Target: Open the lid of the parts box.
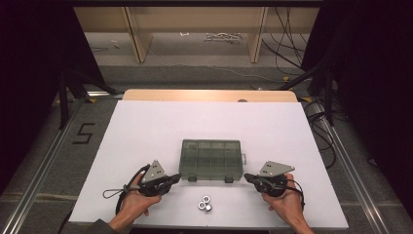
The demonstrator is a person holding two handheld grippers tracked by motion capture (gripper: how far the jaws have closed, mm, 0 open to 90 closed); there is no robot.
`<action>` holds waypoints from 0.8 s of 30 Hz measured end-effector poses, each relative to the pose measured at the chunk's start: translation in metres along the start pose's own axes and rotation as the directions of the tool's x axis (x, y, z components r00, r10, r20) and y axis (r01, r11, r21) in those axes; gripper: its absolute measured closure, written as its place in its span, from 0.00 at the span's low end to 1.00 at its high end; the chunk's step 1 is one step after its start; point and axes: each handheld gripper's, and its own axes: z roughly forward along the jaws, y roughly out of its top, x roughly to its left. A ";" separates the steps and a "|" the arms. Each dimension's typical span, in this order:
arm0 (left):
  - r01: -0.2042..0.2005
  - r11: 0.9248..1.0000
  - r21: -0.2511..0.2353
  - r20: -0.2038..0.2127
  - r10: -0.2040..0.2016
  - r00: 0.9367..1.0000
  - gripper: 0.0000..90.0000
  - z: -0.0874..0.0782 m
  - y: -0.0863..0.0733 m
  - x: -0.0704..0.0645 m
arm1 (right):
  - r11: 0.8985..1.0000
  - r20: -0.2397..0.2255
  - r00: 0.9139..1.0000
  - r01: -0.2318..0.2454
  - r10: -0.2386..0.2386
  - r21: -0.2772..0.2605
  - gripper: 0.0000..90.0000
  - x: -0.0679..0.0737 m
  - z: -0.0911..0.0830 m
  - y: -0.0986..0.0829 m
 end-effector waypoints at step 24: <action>-0.006 0.997 -0.080 -0.040 0.003 0.999 0.99 -0.004 0.013 0.004 | 0.994 0.018 1.000 0.019 -0.017 -0.105 1.00 -0.003 -0.001 0.020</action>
